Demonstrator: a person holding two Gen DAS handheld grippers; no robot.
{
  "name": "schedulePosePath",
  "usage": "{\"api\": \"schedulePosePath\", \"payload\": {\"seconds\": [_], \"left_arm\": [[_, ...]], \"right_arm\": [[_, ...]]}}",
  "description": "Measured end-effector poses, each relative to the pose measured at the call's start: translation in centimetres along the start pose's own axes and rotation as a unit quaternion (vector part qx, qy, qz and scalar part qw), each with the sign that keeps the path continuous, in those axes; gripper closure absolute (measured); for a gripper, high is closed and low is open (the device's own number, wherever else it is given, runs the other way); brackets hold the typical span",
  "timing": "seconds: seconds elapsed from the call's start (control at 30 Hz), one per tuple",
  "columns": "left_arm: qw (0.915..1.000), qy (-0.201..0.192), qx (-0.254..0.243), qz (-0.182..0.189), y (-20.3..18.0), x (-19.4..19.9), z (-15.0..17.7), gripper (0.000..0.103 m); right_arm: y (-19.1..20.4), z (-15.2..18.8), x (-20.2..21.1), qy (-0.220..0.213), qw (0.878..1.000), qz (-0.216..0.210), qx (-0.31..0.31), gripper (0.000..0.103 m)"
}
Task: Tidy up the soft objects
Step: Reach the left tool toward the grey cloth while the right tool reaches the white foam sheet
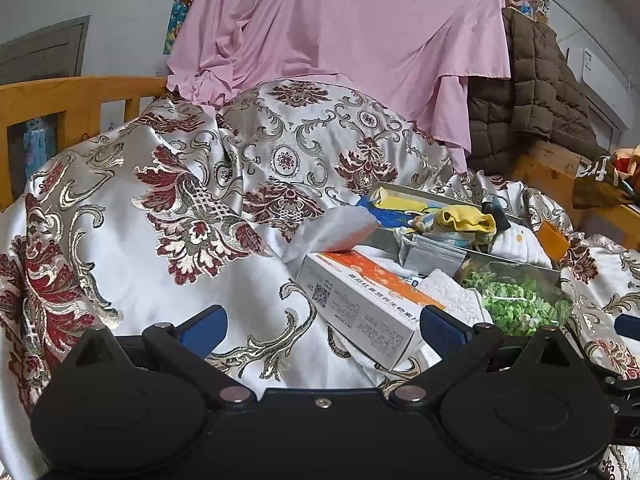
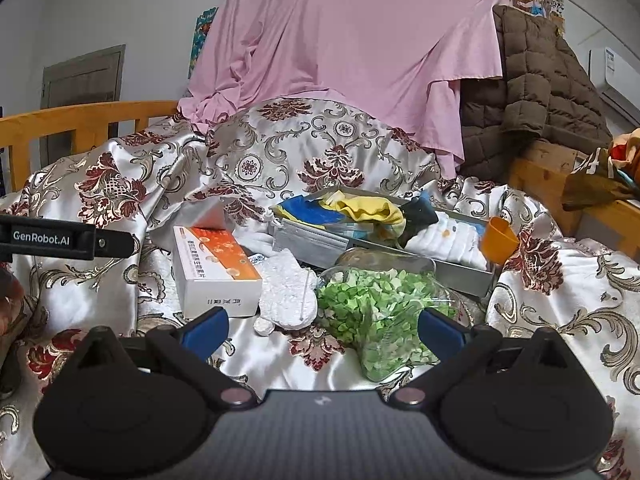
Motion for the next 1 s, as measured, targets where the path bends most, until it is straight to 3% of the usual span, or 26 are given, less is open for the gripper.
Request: {"api": "schedulePosePath", "payload": {"seconds": [0.3, 0.53, 0.83, 1.0], "left_arm": [[1.0000, -0.001, -0.001, 0.007, 0.4, -1.0, -0.3, 0.001], [0.9998, -0.007, -0.013, 0.010, 0.5, -2.7, -2.3, 0.001], [0.9993, 0.023, -0.008, 0.030, 0.8, -8.2, -5.3, 0.001], [0.9979, 0.032, -0.042, 0.037, -0.1, -11.2, -6.6, 0.001]], "right_arm": [[0.2, 0.0, -0.8, 0.001, 1.000, 0.000, 0.005, 0.000], [1.1, 0.0, -3.7, 0.000, 0.996, -0.002, 0.086, 0.000], [1.5, 0.7, -7.2, 0.010, 0.986, -0.010, 0.165, 0.000], [1.6, 0.9, -8.5, 0.013, 0.983, -0.022, 0.182, 0.000]]}}
Point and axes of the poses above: each gripper's, at about its wrist camera, not at the fingertips, and x roughly against the way its jaws point, y to its left, z to its underside, the point moved 3 cm from there along -x, roughly the way its jaws point, and after that the axes turned 15 degrees about -x, right-handed, at the moved point
